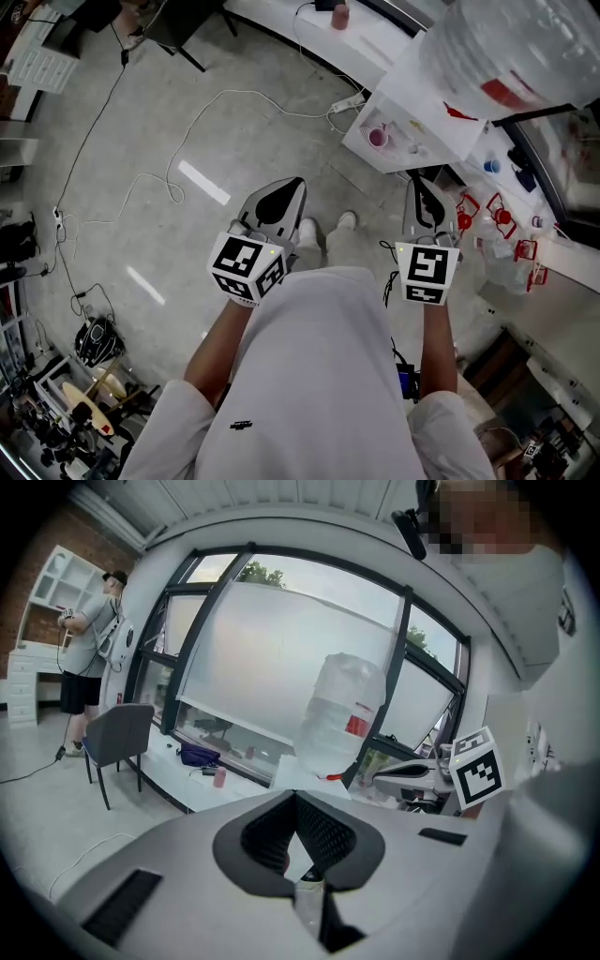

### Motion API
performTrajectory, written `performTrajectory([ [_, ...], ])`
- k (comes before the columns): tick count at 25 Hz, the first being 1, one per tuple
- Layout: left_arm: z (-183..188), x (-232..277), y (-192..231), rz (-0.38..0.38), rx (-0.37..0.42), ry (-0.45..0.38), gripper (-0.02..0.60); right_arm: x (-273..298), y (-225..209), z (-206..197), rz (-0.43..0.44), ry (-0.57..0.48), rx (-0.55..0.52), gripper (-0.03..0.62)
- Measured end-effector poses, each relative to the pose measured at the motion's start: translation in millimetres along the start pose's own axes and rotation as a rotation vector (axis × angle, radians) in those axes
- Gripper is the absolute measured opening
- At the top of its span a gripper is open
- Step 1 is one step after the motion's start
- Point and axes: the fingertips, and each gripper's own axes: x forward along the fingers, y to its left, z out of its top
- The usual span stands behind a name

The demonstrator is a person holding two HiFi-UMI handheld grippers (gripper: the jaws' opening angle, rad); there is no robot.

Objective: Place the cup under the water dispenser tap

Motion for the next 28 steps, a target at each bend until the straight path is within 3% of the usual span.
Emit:
performTrajectory([
  [18, 54.0, -47.1, -8.7, -0.003, 0.081, -0.125, 0.000, -84.3, -18.5, 41.6, -0.105, -0.198, 0.257, 0.011],
  [28, 58.6, -50.4, -14.5, -0.026, 0.087, -0.132, 0.000, -91.6, -14.7, 40.2, -0.115, -0.216, 0.275, 0.011],
])
